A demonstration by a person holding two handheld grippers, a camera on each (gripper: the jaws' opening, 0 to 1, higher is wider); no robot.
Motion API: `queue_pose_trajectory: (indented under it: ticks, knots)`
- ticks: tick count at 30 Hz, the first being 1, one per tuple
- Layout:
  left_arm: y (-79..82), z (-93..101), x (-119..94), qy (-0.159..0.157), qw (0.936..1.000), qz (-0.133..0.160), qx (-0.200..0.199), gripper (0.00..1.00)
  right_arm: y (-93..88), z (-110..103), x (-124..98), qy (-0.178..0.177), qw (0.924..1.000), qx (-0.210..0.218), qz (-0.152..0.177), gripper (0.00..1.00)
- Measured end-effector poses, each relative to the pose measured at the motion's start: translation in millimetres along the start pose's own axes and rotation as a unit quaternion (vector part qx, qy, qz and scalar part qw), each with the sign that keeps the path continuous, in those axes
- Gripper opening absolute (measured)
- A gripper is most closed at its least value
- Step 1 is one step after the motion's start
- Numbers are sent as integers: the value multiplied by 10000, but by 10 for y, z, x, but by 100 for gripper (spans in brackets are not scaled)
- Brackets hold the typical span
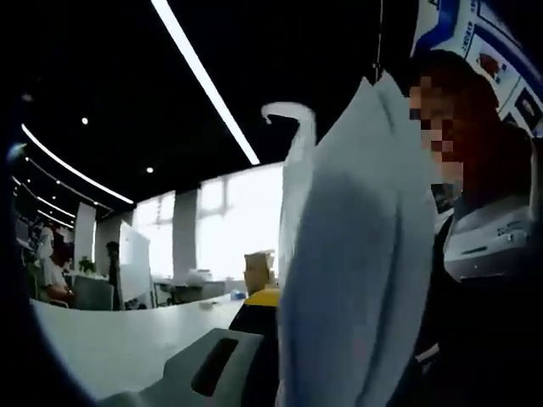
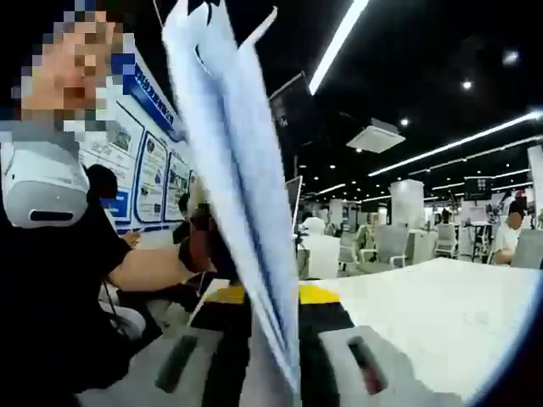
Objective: Organize the stack of printing papers by aligning and flattening the scattered papers on the table
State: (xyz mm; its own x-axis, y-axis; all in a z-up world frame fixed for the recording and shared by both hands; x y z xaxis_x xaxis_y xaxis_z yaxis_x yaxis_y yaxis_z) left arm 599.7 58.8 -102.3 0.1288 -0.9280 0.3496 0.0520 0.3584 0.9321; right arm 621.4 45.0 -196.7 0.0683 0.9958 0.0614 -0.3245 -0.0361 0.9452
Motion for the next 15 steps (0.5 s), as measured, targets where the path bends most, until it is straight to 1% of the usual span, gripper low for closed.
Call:
queue_pose_trajectory:
  ticks: [1, 2, 3, 5, 6, 8, 9, 10, 11, 13, 14, 15]
  knots:
    - [9, 3, -5, 10, 10000, 7, 20, 6, 9, -4, -1, -25, 10000, -24, -19, 0]
    - [13, -1, -9, 40, 10000, 4, 28, 6, 16, -3, -2, -37, 9999, 2, -124, 0]
    - [27, -33, -23, 155, 9998, 16, 81, 7, 19, -3, -5, -33, 9998, 34, -196, 0]
    - [78, -128, -65, 525, 9982, 79, 292, 9, 4, 1, -23, -41, 9991, 88, -411, 0]
    - [119, -141, -90, 626, 9968, 149, 475, 14, -14, 5, -43, -46, 9984, 53, -569, 0]
    - [186, -147, -146, 736, 9956, 174, 551, 22, -19, 34, -77, -111, 9969, -80, -777, 0]
    - [228, -179, -185, 874, 9938, 143, 670, 26, -17, 61, -107, -183, 9953, -230, -925, 0]
    - [248, -224, -233, 1124, 9902, -29, 834, 28, -11, 86, -139, -240, 9931, -390, -1079, 0]
    - [293, -214, -268, 1235, 9857, -222, 1120, 28, 5, 110, -171, -293, 9907, -538, -1218, 0]
    - [401, -164, -292, 1346, 9778, -362, 1563, 31, 25, 158, -233, -386, 9831, -884, -1553, 0]
    - [427, -128, -290, 1340, 9757, -479, 1667, 33, 39, 189, -266, -443, 9765, -1136, -1779, 0]
    - [447, -89, -287, 1314, 9737, -599, 1765, 34, 41, 216, -292, -505, 9706, -1292, -1967, 0]
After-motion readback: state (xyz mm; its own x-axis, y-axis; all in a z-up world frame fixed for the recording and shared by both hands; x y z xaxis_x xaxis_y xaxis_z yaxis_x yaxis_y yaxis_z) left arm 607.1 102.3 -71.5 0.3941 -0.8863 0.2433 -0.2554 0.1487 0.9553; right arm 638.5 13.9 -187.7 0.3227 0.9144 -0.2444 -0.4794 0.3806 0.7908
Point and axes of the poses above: the point that each gripper's makers call its tool centre point, and the gripper's own axes: x roughly forward along the fingers, z roughly to its right, y roughly out of its top, the point moved 1 cm from there along -x, roughly backward along the fingers, and after that the axes turned 14 degrees about -x, right-handed, at the moved point
